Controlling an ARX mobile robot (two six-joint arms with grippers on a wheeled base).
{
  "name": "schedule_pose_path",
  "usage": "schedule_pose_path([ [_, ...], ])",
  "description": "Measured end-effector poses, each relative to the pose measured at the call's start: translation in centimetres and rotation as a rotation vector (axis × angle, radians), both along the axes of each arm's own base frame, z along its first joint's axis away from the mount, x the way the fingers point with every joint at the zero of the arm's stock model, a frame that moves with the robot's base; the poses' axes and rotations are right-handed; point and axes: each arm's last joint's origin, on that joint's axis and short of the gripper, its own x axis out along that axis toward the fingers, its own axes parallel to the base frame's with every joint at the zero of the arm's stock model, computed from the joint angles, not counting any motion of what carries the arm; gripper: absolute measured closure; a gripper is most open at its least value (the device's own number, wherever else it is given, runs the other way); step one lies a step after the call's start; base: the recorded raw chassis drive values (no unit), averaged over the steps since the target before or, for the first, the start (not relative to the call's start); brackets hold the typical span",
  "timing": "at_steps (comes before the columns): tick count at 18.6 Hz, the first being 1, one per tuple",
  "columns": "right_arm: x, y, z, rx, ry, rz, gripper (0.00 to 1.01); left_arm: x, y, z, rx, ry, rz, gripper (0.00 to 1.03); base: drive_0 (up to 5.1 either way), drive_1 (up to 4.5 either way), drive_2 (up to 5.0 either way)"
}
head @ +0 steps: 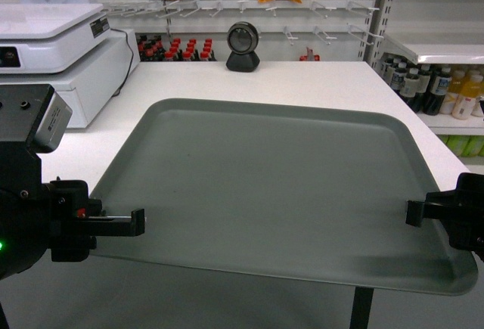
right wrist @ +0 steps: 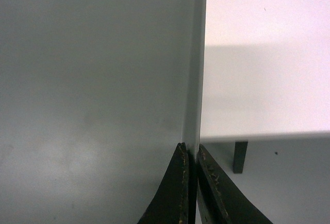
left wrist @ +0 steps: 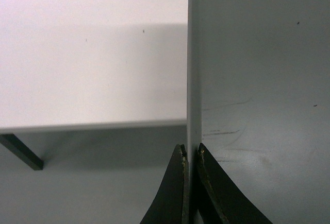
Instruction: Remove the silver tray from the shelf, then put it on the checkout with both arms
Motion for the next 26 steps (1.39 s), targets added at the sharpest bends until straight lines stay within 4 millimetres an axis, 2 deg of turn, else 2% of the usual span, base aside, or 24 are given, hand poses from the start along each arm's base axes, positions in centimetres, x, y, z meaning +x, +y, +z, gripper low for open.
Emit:
schedule_pose_path([
  [12, 0.1, 0.0, 0.1, 0.001, -0.006, -0.001, 0.98, 0.1, 0.0, 0.1, -0.002, -0.006, 0.0, 1.0, 0.0, 4.35, -4.3],
  [13, 0.1, 0.1, 0.1, 0.006, -0.008, 0.014, 0.98, 0.4, -0.1, 0.0, 0.01, 0.099, 0.062, 1.0, 0.0, 4.35, -4.3],
  [15, 0.6, 0.1, -0.1, 0.009, -0.038, 0.053, 0.98, 1.6, -0.3, 0.0, -0.011, 0.199, 0.136, 1.0, 0.0, 4.35, -4.3],
  [16, 1.3, 0.1, -0.4, 0.018, -0.044, 0.063, 0.98, 2.4, -0.3, -0.2, -0.041, 0.221, 0.162, 1.0, 0.0, 4.35, -4.3],
  [19, 6.3, 0.3, -1.7, 0.024, -0.079, 0.074, 0.98, 7.3, -0.1, -1.0, -0.133, 0.198, 0.189, 1.0, 0.0, 4.35, -4.3],
  [21, 9.5, 0.8, -3.0, 0.022, -0.076, 0.083, 0.98, 10.3, 0.2, -2.3, -0.137, 0.206, 0.179, 1.0, 0.0, 2.17, -2.1],
  [23, 11.6, 1.2, -4.2, 0.028, -0.064, 0.085, 0.98, 12.2, 0.1, -3.7, -0.106, 0.21, 0.161, 1.0, 0.0, 0.0, 0.0],
  [26, 13.9, 1.6, -6.0, 0.032, -0.052, 0.083, 0.98, 14.4, 0.1, -5.3, -0.063, 0.226, 0.141, 1.0, 0.0, 0.0, 0.0],
])
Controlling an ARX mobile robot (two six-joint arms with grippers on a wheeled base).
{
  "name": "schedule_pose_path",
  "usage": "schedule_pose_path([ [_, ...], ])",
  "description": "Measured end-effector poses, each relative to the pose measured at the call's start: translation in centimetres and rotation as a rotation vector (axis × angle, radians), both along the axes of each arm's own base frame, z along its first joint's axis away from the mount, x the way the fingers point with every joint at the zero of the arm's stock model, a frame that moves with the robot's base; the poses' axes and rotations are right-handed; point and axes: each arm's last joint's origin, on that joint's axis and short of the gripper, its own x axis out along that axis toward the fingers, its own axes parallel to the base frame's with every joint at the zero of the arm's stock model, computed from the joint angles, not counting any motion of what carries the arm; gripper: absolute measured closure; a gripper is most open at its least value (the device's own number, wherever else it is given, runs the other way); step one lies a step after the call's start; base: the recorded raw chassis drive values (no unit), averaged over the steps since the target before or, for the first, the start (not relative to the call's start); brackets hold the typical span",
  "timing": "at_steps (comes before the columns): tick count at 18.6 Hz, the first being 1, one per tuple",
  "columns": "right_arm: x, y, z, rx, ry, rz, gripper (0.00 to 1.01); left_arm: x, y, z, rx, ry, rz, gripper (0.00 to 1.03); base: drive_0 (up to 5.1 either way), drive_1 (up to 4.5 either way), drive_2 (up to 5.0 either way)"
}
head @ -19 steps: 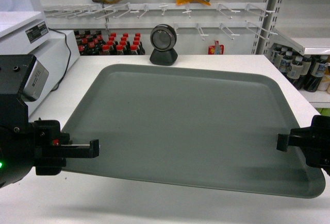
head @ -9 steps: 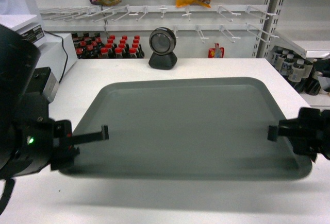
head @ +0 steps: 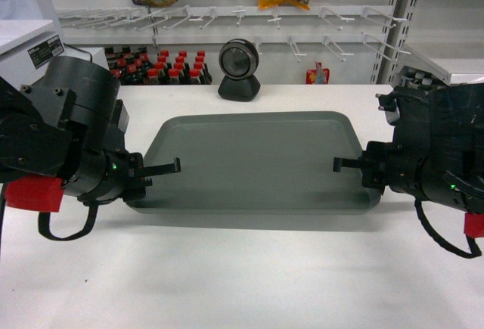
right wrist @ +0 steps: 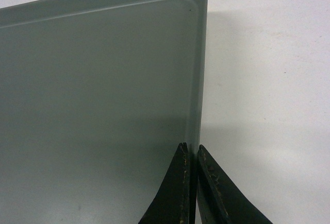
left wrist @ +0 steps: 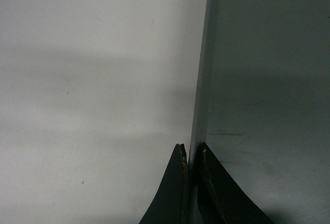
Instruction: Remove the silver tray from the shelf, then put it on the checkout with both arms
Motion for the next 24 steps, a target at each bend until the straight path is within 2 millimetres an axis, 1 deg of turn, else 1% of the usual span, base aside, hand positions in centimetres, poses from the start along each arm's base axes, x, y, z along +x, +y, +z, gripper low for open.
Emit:
schedule_pose_path([
  [2, 1.5, 0.3, -1.2, -0.007, 0.029, -0.002, 0.99, 1.0, 0.0, -1.1, 0.016, 0.03, 0.0, 1.0, 0.0, 0.0, 0.0],
  [4, 2.2, 0.6, -2.4, -0.031, 0.069, -0.016, 0.99, 1.2, -0.2, -1.6, 0.027, 0.034, 0.004, 1.0, 0.0, 0.0, 0.0],
  [5, 2.2, 0.7, -2.5, -0.034, 0.073, -0.022, 0.99, 1.2, -0.3, -1.6, 0.032, 0.029, 0.001, 1.0, 0.0, 0.0, 0.0],
  [6, 1.7, 1.4, -2.5, -0.035, 0.045, -0.011, 0.81, 0.9, -0.7, -1.8, 0.054, 0.004, 0.002, 0.81, 0.0, 0.0, 0.0],
  [7, 1.2, 1.3, -2.5, -0.032, 0.028, -0.019, 0.71, 0.4, -1.0, -1.8, 0.051, -0.014, -0.008, 0.72, 0.0, 0.0, 0.0],
  [8, 0.5, 1.2, -2.1, -0.019, 0.004, -0.023, 0.62, -0.4, -1.2, -1.4, 0.049, -0.036, -0.016, 0.63, 0.0, 0.0, 0.0],
  [9, -0.1, 0.9, -1.1, -0.001, -0.024, -0.032, 0.54, -1.3, -1.5, -0.5, 0.033, -0.088, -0.027, 0.53, 0.0, 0.0, 0.0],
  [11, -1.6, -0.2, 2.7, 0.101, -0.122, -0.041, 0.37, -3.2, -1.9, 3.5, 0.044, -0.308, 0.014, 0.37, 0.0, 0.0, 0.0],
  [12, -2.9, -1.0, 6.1, 0.09, -0.361, -0.137, 0.42, -4.3, -1.4, 7.1, 0.0, -0.598, -0.04, 0.46, 0.0, 0.0, 0.0],
  [13, -4.7, -2.0, 8.0, 0.017, -0.496, -0.214, 0.53, -6.0, -0.3, 8.7, 0.02, -0.751, -0.081, 0.57, 0.0, 0.0, 0.0],
  [14, -6.8, -3.1, 8.2, -0.057, -0.521, -0.237, 0.64, -8.0, 1.0, 8.5, 0.051, -0.794, -0.087, 0.68, 0.0, 0.0, 0.0],
  [15, -8.8, -3.8, 7.4, -0.122, -0.473, -0.234, 0.75, -9.9, 2.3, 7.5, 0.079, -0.775, -0.084, 0.79, 0.0, 0.0, 0.0],
  [16, -11.0, -4.2, 6.6, -0.164, -0.415, -0.214, 0.88, -11.6, 3.4, 7.1, 0.099, -0.747, -0.076, 0.92, 0.0, 0.0, 0.0],
  [17, -12.8, -4.6, 6.9, -0.181, -0.41, -0.194, 1.0, -13.2, 3.7, 7.7, 0.095, -0.766, -0.094, 1.03, 0.0, 0.0, 0.0],
  [19, -15.5, -5.4, 8.8, -0.176, -0.472, -0.206, 0.99, -15.7, 4.6, 9.0, 0.097, -0.776, -0.105, 1.02, 0.0, 0.0, 0.0],
  [20, -16.7, -5.8, 9.0, -0.181, -0.474, -0.214, 0.99, -16.7, 5.1, 9.3, 0.098, -0.788, -0.098, 1.02, 0.0, 0.0, 0.0],
  [22, -19.0, -6.1, 9.2, -0.183, -0.474, -0.206, 0.99, -18.7, 5.7, 9.1, 0.1, -0.772, -0.096, 1.02, 0.0, 0.0, 0.0],
  [23, -19.8, -6.2, 9.7, -0.18, -0.494, -0.202, 0.99, -19.5, 5.9, 9.1, 0.099, -0.77, -0.099, 1.02, 0.0, 0.0, 0.0],
  [24, -20.5, -7.0, 10.0, -0.176, -0.505, -0.191, 0.99, -20.1, 6.1, 9.1, 0.097, -0.775, -0.102, 1.02, 0.0, 0.0, 0.0],
])
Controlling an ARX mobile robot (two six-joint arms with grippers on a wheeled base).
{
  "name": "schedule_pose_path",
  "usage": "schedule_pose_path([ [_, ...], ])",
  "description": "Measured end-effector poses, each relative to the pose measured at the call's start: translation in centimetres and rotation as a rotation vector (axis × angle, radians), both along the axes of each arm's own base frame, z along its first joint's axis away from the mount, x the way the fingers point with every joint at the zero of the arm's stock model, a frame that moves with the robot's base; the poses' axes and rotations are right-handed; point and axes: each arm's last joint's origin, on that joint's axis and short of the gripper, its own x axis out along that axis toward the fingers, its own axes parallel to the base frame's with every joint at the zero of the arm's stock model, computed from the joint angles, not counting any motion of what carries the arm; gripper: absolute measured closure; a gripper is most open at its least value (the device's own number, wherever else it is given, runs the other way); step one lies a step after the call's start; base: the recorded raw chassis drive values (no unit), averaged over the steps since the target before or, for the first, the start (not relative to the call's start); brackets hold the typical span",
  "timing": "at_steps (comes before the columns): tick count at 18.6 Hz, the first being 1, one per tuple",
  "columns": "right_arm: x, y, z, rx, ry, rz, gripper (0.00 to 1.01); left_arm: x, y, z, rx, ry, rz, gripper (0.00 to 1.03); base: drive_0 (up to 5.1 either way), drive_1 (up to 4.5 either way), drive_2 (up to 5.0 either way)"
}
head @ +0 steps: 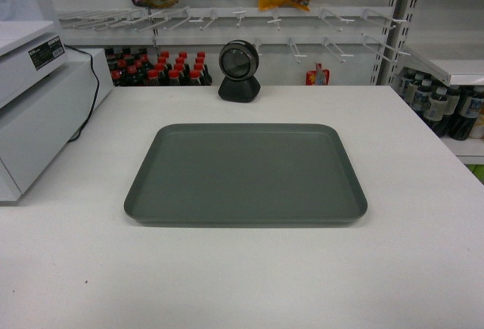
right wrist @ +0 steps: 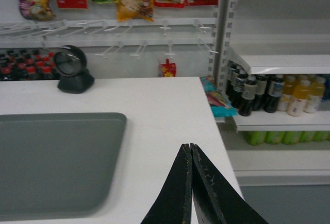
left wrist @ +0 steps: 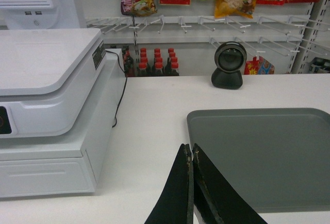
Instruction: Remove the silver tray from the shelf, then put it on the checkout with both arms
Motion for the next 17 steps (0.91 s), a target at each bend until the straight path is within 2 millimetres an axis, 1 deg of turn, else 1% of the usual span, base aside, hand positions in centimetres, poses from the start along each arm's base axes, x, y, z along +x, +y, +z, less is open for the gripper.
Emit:
schedule_pose_path([
  [1, -0.9, -0.6, 0.0, 0.0, 0.008, -0.027, 0.99, -0.8, 0.2, 0.1, 0.0, -0.003, 0.003, 1.02, 0.0, 0.0, 0.0],
  [2, -1.8, -0.6, 0.0, 0.0, 0.034, -0.029, 0.99, -1.6, 1.0, 0.0, 0.0, 0.003, -0.007, 1.02, 0.0, 0.0, 0.0],
  [3, -2.4, -0.6, 0.5, 0.0, 0.04, -0.026, 0.99, -2.2, 1.3, 0.0, -0.001, 0.001, 0.005, 1.02, 0.0, 0.0, 0.0],
  [4, -3.9, -0.6, 1.6, 0.0, -0.011, -0.022, 0.99, -3.5, 1.4, 0.0, -0.001, 0.002, 0.006, 1.02, 0.0, 0.0, 0.0],
  [6, -5.1, -0.6, 1.0, 0.0, 0.025, -0.022, 0.99, -4.4, 1.4, 0.2, -0.001, -0.005, 0.006, 1.02, 0.0, 0.0, 0.0],
  [7, -5.6, -0.6, 1.2, 0.0, 0.012, -0.023, 0.99, -4.9, 1.4, 0.2, -0.001, -0.006, 0.005, 1.02, 0.0, 0.0, 0.0],
  [8, -5.9, -0.6, 1.5, 0.0, -0.004, -0.023, 0.99, -5.2, 1.4, 0.2, -0.001, -0.003, 0.006, 1.02, 0.0, 0.0, 0.0],
  [11, -7.0, -0.6, 1.3, 0.0, 0.011, -0.023, 0.99, -6.2, 1.4, 0.4, -0.001, -0.01, 0.005, 1.02, 0.0, 0.0, 0.0],
  [13, -7.6, -0.5, 1.7, 0.0, -0.01, -0.022, 0.99, -6.7, 1.4, 0.6, -0.001, -0.018, 0.006, 1.02, 0.0, 0.0, 0.0],
  [17, -7.9, -0.6, 1.8, 0.0, -0.011, -0.023, 0.99, -7.0, 1.4, 0.7, -0.001, -0.022, 0.006, 1.02, 0.0, 0.0, 0.0],
])
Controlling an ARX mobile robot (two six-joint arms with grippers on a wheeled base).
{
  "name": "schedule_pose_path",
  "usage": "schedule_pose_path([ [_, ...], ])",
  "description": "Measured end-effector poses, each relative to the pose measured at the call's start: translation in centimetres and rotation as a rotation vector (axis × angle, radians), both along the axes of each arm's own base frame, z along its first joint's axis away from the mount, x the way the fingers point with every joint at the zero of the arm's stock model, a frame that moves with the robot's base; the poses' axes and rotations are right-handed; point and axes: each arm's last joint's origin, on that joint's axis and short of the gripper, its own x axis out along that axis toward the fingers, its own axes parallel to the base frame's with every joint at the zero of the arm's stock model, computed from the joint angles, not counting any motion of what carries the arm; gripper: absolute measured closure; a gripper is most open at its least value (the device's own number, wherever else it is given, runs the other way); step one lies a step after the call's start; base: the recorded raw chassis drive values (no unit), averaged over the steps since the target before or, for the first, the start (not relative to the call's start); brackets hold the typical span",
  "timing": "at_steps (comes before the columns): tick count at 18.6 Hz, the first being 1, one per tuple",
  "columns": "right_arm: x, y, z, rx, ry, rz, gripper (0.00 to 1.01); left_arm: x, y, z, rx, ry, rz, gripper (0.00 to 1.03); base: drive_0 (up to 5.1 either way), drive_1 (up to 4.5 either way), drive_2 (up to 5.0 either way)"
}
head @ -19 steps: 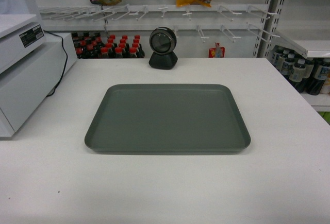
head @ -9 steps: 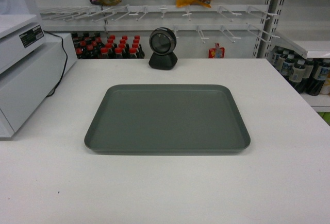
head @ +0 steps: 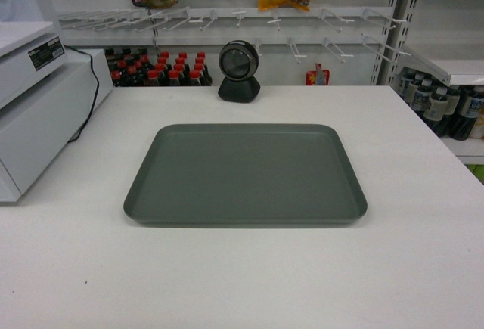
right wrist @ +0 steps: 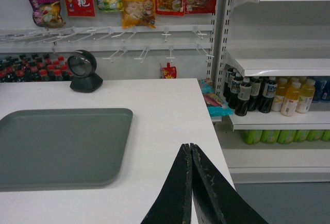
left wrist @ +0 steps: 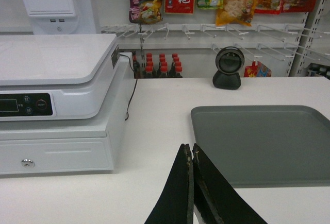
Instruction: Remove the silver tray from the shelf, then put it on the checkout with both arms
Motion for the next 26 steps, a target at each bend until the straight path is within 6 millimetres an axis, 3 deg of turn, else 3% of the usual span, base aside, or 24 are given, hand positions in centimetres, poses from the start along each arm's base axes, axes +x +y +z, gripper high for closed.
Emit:
schedule_pose_path([
  [21, -2.3, 0.0, 0.3, 0.0, -0.012, 0.0, 0.99, -2.1, 0.0, 0.1, 0.0, -0.006, 0.0, 1.02, 0.0, 0.0, 0.0],
  [23, -2.5, 0.0, 0.2, 0.0, -0.011, 0.0, 0.99, -2.9, 0.0, -0.6, 0.0, 0.049, -0.004, 1.02, 0.0, 0.0, 0.0],
  [26, -3.6, 0.1, 0.2, 0.0, -0.024, 0.005, 0.99, -3.1, 0.0, -0.3, 0.0, 0.014, -0.003, 1.02, 0.0, 0.0, 0.0],
])
